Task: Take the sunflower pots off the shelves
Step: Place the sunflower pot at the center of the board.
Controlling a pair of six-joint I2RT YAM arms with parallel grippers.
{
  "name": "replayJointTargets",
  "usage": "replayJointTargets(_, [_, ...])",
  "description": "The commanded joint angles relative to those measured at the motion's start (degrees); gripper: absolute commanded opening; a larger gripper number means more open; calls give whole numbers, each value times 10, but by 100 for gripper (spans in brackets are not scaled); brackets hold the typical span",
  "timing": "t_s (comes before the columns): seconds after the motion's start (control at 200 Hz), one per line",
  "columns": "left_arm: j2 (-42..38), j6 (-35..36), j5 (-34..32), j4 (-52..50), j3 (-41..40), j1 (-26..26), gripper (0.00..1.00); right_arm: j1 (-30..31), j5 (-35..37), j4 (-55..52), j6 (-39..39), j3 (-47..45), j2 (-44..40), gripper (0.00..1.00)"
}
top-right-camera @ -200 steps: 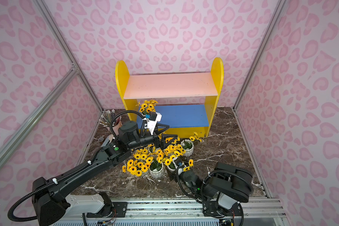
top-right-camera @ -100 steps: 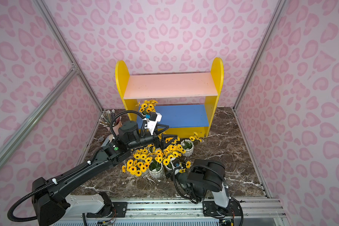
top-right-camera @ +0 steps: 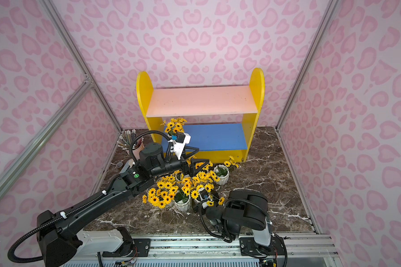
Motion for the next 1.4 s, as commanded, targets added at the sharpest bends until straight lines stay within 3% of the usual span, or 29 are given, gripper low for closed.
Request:
replayJointTargets(0.0, [-4,6,-2,12,6,1,99,2,15,-4,0,-4,-12,99])
replayJointTargets(0.535, [-8,7,-8,12,5,1,100,5,-36,-118,3,-29,-171,99])
replayJointTargets(0.785, [-24,18,-32,0,8,1,100,22,-39,-281,-20,-22,-335,99])
replayJointTargets(0.89, [-46,15,-89,-1,1,1,99,24,-51,-344,-30,-22,-427,99])
replayJointTargets(1.045, [-63,4,-290,-39,-2,1,98,20,-56,-440,-53,23,-518,99])
replayJointTargets(1.165, [-55,-2,-401,-65,4,3,97,-14,-76,-489,-50,72,-539,99])
replayJointTargets(1.395, [-96,12,-379,-14,-30,40,97,-135,-206,-493,-81,166,-480,99])
